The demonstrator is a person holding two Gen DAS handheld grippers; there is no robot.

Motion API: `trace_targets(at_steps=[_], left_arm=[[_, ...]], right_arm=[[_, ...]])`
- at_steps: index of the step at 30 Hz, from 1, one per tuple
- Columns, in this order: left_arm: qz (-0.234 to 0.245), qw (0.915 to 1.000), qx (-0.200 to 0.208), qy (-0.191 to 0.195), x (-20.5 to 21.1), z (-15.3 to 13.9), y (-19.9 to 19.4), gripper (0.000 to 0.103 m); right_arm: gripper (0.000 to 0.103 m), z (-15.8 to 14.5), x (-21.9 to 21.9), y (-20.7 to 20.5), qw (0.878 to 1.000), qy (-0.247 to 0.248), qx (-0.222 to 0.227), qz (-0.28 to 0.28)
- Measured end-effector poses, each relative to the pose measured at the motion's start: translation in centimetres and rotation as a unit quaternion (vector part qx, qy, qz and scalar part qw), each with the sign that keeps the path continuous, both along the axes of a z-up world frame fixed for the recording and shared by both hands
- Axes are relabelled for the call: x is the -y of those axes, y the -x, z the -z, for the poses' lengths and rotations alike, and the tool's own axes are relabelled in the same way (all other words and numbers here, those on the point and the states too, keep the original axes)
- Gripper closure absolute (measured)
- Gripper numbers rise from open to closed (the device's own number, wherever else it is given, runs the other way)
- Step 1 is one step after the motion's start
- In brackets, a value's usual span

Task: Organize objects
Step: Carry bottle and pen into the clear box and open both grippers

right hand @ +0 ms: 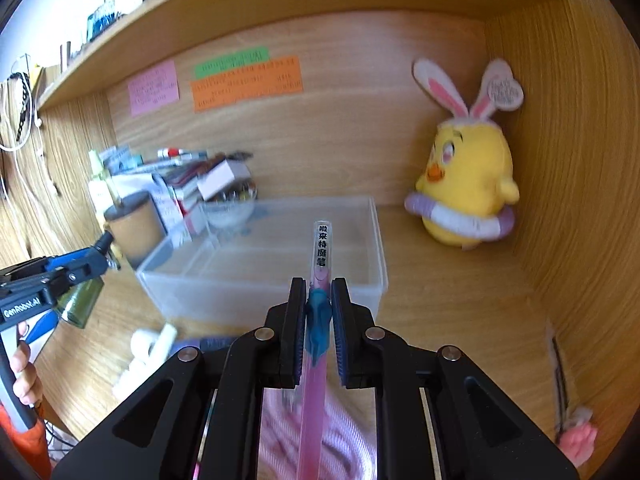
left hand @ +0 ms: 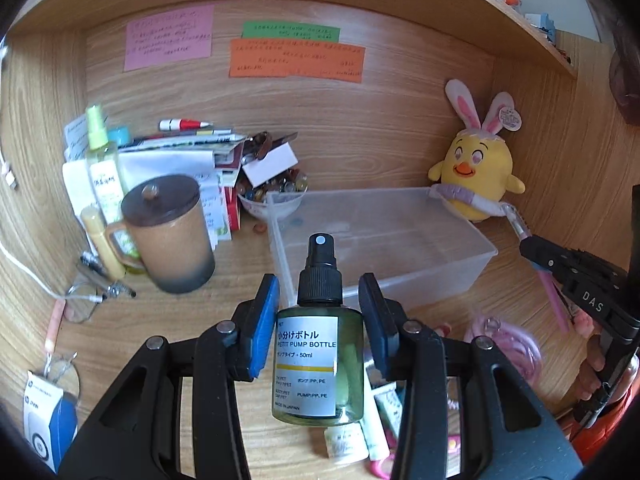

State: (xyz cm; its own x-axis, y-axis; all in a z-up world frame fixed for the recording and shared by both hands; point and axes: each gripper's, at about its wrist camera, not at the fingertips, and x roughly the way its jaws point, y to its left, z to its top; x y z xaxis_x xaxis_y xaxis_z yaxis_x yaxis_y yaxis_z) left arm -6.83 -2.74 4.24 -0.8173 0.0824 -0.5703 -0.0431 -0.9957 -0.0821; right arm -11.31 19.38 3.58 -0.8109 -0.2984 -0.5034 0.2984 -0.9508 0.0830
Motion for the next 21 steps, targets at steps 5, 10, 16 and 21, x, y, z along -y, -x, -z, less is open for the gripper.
trace_targets(at_steps=[5, 10, 16, 21], left_arm=[[-0.002, 1.0000, 0.000, 0.009, -0.6, -0.5, 2.1, 0.062], [0.006, 0.9996, 0.027, -0.004, -0.7, -0.1, 4.9, 0.062], [-0.001, 0.9977, 0.066, -0.019, -0.3, 1.1, 8.5, 0.062], [0.002, 0.9956, 0.092, -0.016, -0.6, 2.3, 10.7, 0.062]], right_arm=[[0.091, -1.7, 0.5, 2.0, 1.000, -0.001, -0.017, -0.007], [0.092, -2.7, 1.0, 4.5, 1.000, -0.012, -0.018, -0.014], [0.092, -2.8, 1.5, 8.0, 1.000, -0.021, -0.002, -0.017], [0.092, -1.4, 2.7, 11.1, 0.998, -0.040, 0.033, -0.030]])
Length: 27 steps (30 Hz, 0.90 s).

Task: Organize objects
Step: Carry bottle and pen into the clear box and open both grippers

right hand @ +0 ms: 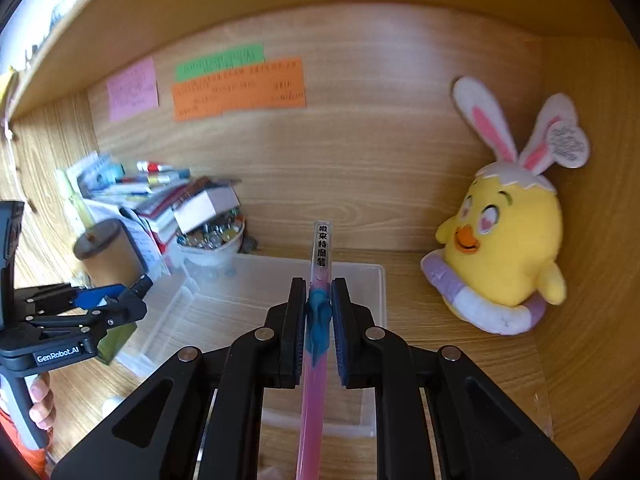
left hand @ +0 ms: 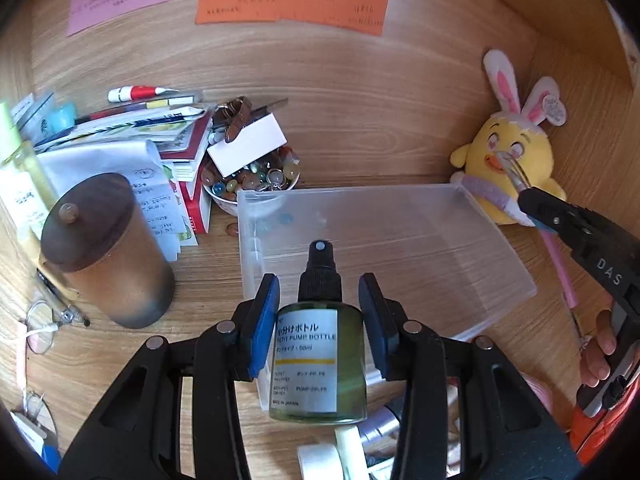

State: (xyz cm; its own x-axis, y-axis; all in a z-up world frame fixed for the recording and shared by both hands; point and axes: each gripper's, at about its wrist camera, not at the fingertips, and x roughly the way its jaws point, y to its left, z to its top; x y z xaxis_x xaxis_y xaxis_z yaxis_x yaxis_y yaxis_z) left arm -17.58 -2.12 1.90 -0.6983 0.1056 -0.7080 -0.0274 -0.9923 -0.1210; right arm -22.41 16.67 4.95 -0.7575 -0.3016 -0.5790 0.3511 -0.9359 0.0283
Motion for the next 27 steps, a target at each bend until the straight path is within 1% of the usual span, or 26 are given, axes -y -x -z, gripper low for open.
trace_targets(at_steps=[5, 10, 13, 16, 23, 26, 27], left_arm=[[0.006, 0.9998, 0.016, 0.004, -0.1, 0.8, 1.6, 0.062], [0.019, 0.9991, 0.032, 0.021, -0.7, 1.6, 2.7, 0.063], [0.027, 0.9983, 0.040, 0.033, -1.2, 2.0, 3.1, 0.064], [0.033, 0.9977, 0.046, 0.036, -1.4, 2.4, 3.4, 0.064], [0.036, 0.9980, 0.040, 0.033, -1.3, 1.9, 2.5, 0.064], [0.039, 0.9983, 0.035, 0.028, -1.3, 1.4, 1.6, 0.061], [0.038, 0.9983, 0.033, 0.027, -1.2, 1.3, 1.3, 0.058]], right_arm=[[0.092, 2.4, 1.6, 2.5, 0.999, -0.030, 0.039, -0.018], [0.092, 4.8, 3.1, 4.0, 0.994, -0.061, 0.080, -0.042], [0.092, 5.9, 3.9, 4.6, 0.991, -0.079, 0.095, -0.055], [0.092, 6.8, 4.6, 5.0, 0.988, -0.092, 0.109, -0.064], [0.091, 7.7, 5.0, 5.1, 0.983, -0.103, 0.132, -0.072], [0.091, 7.3, 4.5, 4.8, 0.984, -0.092, 0.137, -0.071], [0.089, 7.1, 4.4, 4.6, 0.984, -0.091, 0.135, -0.070]])
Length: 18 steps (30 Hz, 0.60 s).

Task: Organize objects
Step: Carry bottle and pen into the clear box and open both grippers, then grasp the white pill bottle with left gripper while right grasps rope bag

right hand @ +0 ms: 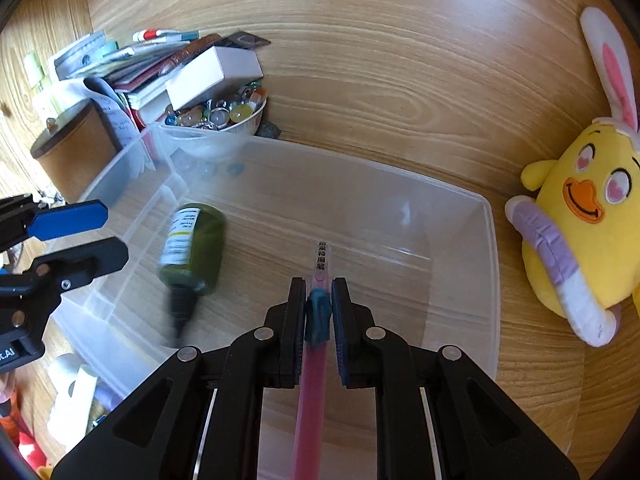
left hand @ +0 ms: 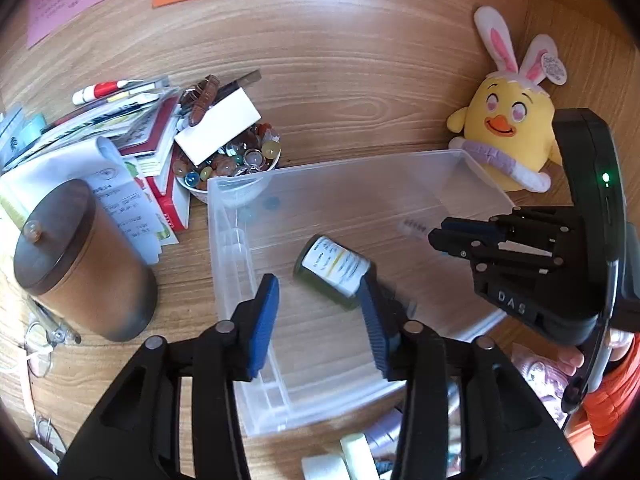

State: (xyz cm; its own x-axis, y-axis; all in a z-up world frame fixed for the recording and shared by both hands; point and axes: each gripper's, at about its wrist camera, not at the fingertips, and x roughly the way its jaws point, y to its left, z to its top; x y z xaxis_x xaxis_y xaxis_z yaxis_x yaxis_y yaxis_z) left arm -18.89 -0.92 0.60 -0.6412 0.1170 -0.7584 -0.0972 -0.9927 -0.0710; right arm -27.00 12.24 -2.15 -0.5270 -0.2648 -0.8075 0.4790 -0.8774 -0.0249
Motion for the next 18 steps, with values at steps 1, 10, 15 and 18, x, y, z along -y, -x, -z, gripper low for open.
trace_targets(at_steps=[1, 10, 15, 18], left_arm=[[0.000, 1.0000, -0.002, 0.000, 0.0, -0.1, -0.3, 0.054], [-0.008, 0.9994, -0.033, -0.002, 0.7, -1.7, -4.4, 0.038], [-0.017, 0.9988, -0.047, 0.006, 1.1, -2.0, -6.9, 0.026], [-0.020, 0.9987, -0.045, 0.008, 1.4, -1.7, -8.3, 0.021]], right_arm=[[0.088, -0.3, -0.1, -0.3, 1.000, 0.000, -0.004, 0.001], [0.060, -3.6, -1.6, -5.3, 0.997, 0.010, -0.073, 0.001], [0.038, -4.9, -2.8, -8.4, 0.994, 0.035, -0.101, -0.003], [0.030, -5.4, -3.6, -10.4, 0.993, 0.048, -0.108, -0.006]])
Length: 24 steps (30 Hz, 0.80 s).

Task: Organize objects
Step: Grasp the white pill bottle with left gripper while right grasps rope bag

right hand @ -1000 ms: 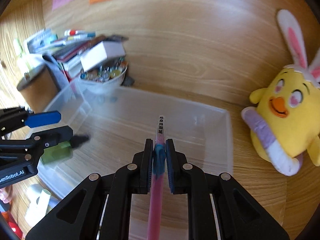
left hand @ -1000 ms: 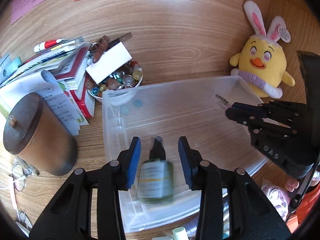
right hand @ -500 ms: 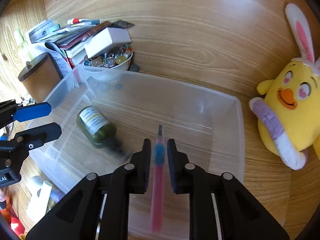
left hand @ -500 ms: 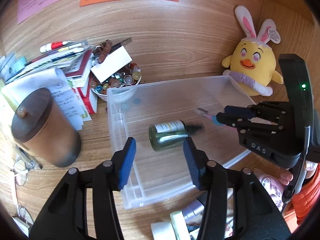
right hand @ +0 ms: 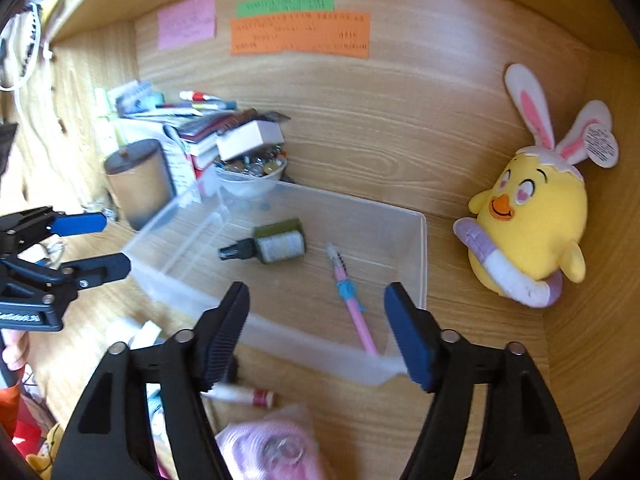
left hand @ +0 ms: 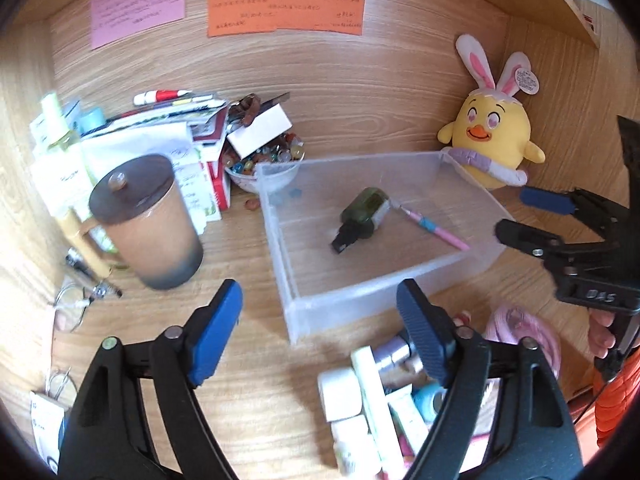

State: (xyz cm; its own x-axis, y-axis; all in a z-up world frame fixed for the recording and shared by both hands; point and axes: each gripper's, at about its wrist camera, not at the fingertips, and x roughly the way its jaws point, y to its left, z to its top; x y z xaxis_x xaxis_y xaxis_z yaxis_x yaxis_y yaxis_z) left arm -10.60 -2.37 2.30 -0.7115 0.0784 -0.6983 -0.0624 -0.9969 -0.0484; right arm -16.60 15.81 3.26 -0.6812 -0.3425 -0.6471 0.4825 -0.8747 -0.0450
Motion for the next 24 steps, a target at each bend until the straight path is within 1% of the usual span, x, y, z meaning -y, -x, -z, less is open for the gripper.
trace_targets(at_steps=[4, 8, 11, 13, 17, 20, 22, 24], left_arm=[[-0.006, 0.9999, 0.011, 0.008, 0.3, 1.0, -1.9, 0.018], [-0.010, 0.9995, 0.029, 0.013, 0.4, 2.6, -3.7, 0.018], [-0.006, 0.9991, 0.038, 0.018, 0.4, 3.8, -5.1, 0.018], [-0.011, 0.9988, 0.042, 0.023, 0.4, 4.5, -5.9, 0.018], [-0.014, 0.9983, 0.057, 0.007, 0.7, 5.7, -7.0, 0.018], [-0.013, 0.9979, 0.064, -0.004, 0.6, 6.3, -7.4, 0.018], [-0.012, 0.9973, 0.071, -0.014, 0.4, 6.8, -7.3, 0.018], [-0.015, 0.9970, 0.073, -0.018, 0.3, 7.2, -7.3, 0.018]], right_arm=[[0.023, 0.4, -0.7, -2.3, 1.000, 0.001, -0.005, 0.000], [0.022, 1.7, -1.2, -4.5, 1.000, -0.007, -0.001, -0.007], [0.021, 3.2, -1.3, -5.9, 1.000, -0.018, 0.002, -0.012], [0.021, 4.3, -1.3, -6.6, 1.000, -0.026, 0.010, -0.013], [0.021, 5.9, -1.5, -7.5, 0.999, -0.029, 0.025, -0.013], [0.020, 6.7, -1.9, -7.3, 0.999, -0.029, 0.042, -0.013], [0.018, 7.2, -2.1, -6.9, 0.998, -0.028, 0.061, -0.015], [0.013, 7.5, -2.4, -6.8, 0.997, -0.022, 0.073, -0.019]])
